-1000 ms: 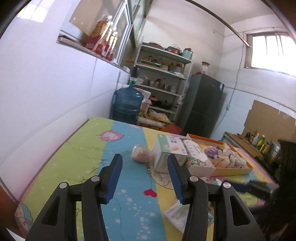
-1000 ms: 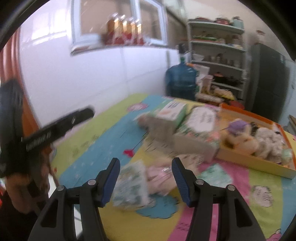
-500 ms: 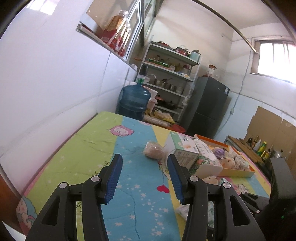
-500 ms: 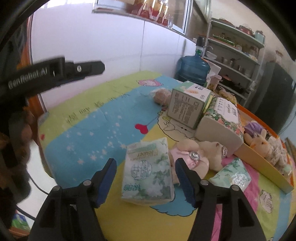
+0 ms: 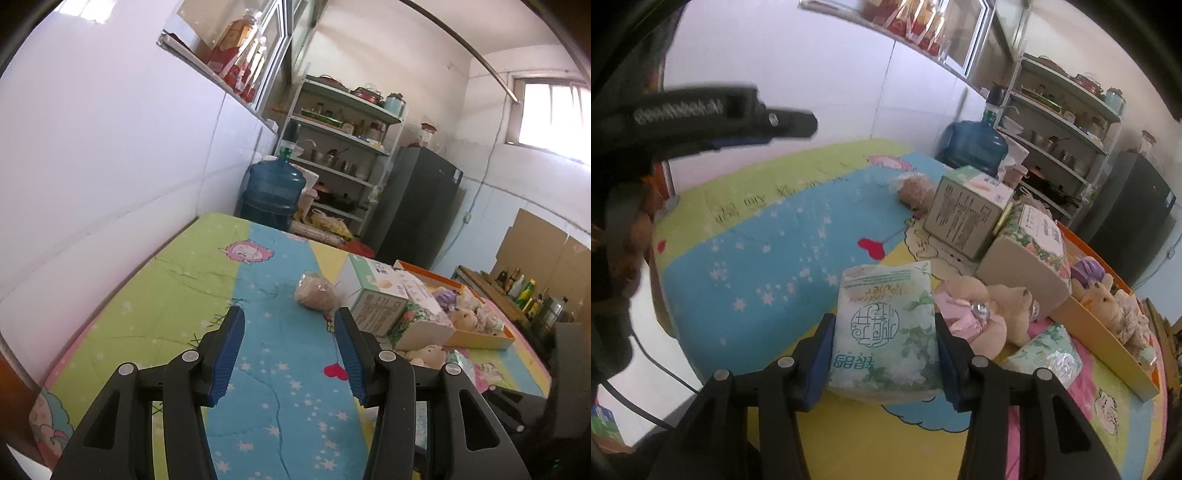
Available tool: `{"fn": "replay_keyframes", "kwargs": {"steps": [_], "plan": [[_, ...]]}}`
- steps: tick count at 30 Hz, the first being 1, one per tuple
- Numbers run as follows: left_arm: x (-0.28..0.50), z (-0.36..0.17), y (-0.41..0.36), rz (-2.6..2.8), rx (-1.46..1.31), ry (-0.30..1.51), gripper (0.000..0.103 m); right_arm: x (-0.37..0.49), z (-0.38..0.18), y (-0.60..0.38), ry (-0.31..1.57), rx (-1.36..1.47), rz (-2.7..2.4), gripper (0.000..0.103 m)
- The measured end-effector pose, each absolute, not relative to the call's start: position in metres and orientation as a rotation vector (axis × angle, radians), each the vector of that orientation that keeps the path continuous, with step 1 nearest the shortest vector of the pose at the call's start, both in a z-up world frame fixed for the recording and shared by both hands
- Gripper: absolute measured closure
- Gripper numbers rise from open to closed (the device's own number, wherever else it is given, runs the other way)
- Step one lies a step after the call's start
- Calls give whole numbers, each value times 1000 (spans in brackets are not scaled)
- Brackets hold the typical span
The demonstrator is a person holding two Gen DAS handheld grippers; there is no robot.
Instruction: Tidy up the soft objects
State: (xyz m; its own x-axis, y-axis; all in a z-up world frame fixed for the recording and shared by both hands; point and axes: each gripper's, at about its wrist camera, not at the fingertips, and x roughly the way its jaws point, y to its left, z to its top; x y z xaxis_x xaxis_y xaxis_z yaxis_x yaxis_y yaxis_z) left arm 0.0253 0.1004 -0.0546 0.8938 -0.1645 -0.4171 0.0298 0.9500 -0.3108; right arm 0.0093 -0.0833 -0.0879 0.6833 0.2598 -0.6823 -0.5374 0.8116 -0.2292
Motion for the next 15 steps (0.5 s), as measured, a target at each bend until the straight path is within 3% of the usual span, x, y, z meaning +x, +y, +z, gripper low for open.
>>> {"fn": "replay_keyframes", "kwargs": {"steps": [15], "plan": [[147,-39,64,-205,-178,614,51,11,-44,-119,562,-231,558,53]]}}
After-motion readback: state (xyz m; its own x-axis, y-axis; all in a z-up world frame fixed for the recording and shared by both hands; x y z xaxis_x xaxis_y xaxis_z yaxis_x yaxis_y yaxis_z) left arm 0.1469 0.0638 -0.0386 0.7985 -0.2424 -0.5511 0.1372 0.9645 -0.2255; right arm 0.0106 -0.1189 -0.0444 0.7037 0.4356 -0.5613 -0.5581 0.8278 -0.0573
